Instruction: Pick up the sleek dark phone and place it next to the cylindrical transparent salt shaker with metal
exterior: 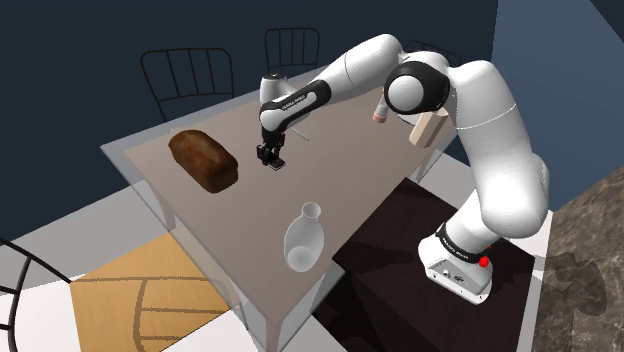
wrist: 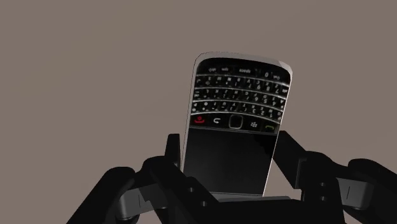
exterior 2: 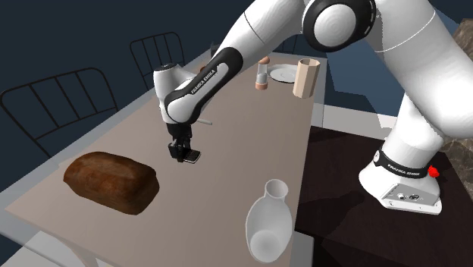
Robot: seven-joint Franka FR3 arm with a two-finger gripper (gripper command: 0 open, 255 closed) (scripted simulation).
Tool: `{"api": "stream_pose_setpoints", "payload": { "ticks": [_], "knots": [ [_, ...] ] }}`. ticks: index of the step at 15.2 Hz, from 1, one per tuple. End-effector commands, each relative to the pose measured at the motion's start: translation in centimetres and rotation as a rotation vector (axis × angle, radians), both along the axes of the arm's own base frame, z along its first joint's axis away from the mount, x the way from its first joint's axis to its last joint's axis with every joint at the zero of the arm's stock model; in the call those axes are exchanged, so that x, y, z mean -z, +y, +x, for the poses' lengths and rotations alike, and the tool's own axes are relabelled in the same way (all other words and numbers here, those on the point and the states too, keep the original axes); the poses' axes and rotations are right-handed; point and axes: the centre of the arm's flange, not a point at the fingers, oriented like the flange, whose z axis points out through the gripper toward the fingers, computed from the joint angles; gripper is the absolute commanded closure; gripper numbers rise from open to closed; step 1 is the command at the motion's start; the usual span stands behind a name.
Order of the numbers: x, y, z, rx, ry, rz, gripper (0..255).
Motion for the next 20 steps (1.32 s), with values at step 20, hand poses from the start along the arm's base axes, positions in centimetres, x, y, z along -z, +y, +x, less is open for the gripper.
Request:
{"api": "stream_pose_setpoints", "payload": {
  "ticks": [20],
  "knots": [
    [-9.4, 0.0, 0.0, -0.001, 0.002, 0.000, 255]
  ]
}}
